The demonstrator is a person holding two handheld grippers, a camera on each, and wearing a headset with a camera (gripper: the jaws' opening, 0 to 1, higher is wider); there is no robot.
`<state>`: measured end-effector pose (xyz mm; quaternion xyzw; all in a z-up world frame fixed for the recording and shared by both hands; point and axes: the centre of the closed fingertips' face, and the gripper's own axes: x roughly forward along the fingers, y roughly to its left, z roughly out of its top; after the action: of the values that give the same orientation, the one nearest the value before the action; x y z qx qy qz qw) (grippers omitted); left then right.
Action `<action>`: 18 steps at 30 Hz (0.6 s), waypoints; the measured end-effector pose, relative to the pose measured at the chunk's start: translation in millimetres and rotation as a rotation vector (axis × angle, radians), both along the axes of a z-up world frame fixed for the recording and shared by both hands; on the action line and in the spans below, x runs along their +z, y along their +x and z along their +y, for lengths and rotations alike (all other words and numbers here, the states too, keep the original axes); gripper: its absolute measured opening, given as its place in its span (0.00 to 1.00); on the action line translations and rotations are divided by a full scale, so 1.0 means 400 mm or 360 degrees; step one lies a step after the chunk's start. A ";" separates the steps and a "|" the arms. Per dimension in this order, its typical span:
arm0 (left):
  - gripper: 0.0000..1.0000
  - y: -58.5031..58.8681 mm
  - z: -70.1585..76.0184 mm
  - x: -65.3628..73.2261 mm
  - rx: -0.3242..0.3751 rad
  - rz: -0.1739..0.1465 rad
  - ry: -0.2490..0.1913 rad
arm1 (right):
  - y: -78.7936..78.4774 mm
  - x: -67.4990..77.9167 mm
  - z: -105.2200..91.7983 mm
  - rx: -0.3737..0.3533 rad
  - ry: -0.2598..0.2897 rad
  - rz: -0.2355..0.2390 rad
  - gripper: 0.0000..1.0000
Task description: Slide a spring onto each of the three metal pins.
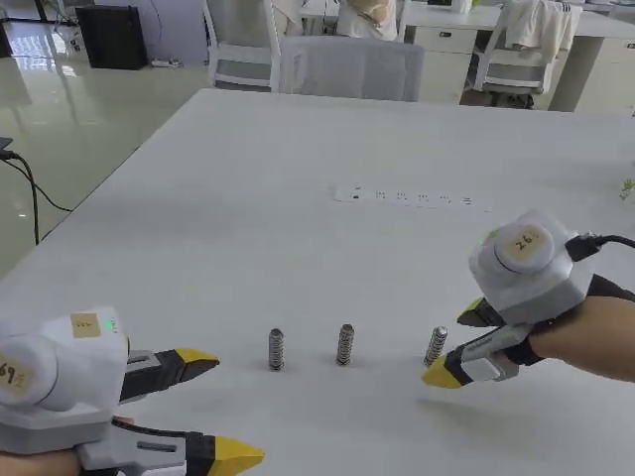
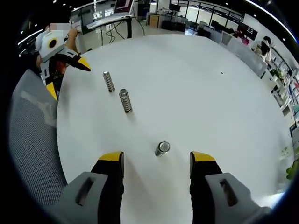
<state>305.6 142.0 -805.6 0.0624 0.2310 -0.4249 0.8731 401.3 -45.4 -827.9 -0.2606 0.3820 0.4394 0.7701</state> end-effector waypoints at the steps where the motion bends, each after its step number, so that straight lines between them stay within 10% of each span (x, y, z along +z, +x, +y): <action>1: 0.64 -0.001 -0.001 0.001 0.0002 0.0000 -0.0004 | -0.002 0.000 0.000 -0.0003 0.0006 -0.0001 0.56; 18: 0.67 0.006 0.009 0.007 0.0045 -0.0011 -0.0045 | -0.069 0.023 0.021 0.0011 0.0312 -0.0119 0.65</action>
<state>307.9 145.6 -803.0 0.0483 0.2229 -0.4155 0.8805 373.5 -36.9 -818.5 -0.2014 0.3072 0.4672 0.8042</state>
